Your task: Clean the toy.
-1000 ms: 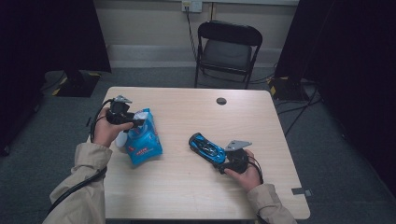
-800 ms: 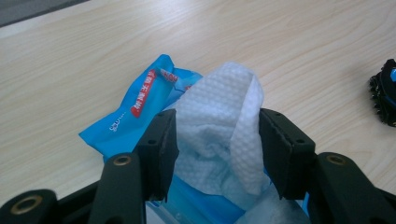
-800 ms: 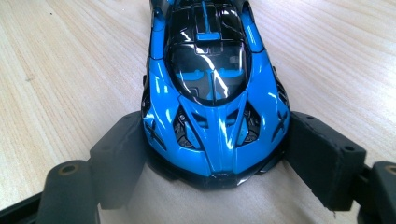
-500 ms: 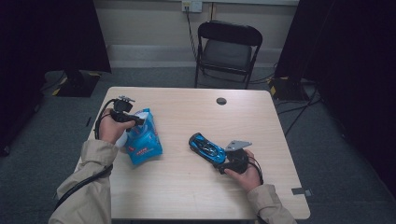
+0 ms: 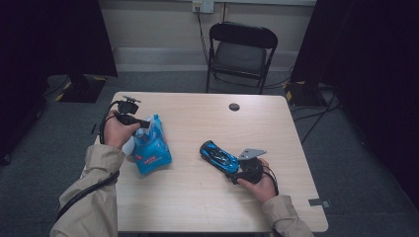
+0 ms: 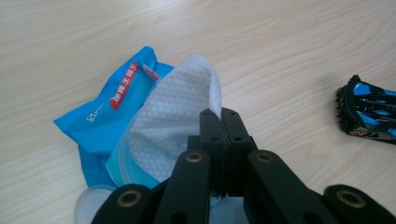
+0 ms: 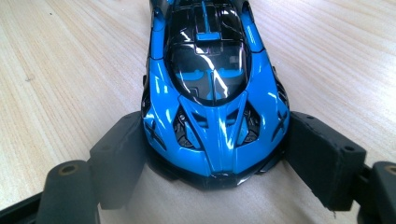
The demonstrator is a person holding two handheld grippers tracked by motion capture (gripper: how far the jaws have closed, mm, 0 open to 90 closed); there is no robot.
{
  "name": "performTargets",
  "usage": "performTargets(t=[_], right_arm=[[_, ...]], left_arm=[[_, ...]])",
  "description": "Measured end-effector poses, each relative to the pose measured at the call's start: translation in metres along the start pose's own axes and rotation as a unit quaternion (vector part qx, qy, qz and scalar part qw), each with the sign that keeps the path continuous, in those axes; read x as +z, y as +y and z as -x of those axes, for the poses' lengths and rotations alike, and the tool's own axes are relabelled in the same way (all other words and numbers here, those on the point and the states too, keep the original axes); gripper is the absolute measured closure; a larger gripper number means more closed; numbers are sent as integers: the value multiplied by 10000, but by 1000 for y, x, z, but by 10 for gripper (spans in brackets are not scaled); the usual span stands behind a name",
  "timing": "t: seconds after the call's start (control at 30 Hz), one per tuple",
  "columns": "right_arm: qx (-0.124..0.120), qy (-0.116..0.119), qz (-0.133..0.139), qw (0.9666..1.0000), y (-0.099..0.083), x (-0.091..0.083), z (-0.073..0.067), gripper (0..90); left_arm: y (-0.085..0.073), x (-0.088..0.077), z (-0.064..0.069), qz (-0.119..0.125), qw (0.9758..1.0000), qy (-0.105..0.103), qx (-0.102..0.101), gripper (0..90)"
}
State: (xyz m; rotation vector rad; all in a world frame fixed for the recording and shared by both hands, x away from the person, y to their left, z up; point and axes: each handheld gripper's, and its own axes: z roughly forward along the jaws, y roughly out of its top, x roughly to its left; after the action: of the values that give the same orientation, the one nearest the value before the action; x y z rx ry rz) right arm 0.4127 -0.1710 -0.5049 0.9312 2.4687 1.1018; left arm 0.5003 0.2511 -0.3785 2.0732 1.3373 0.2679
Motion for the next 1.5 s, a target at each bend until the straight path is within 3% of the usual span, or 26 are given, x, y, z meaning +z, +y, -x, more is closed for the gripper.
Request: performTargets(t=[0.23, 0.33, 1.07, 1.4, 1.5], right_arm=[[-8, -2, 6, 10000, 0, 0, 0, 226], [-9, -2, 6, 10000, 0, 0, 0, 226], [-12, -10, 9, 10000, 0, 0, 0, 226], [-19, -14, 5, 10000, 0, 0, 0, 226], [-18, -13, 4, 10000, 0, 0, 0, 226]], left_arm=[[12, -15, 5, 183, 9998, -68, 8, 897], [17, -21, 6, 139, 9999, -52, 83, 897], [49, -59, 21, 477, 9986, -237, 12, 899], [61, -72, 34, 489, 9982, -254, 252, 899], [64, -74, 36, 548, 9978, -274, 241, 899]])
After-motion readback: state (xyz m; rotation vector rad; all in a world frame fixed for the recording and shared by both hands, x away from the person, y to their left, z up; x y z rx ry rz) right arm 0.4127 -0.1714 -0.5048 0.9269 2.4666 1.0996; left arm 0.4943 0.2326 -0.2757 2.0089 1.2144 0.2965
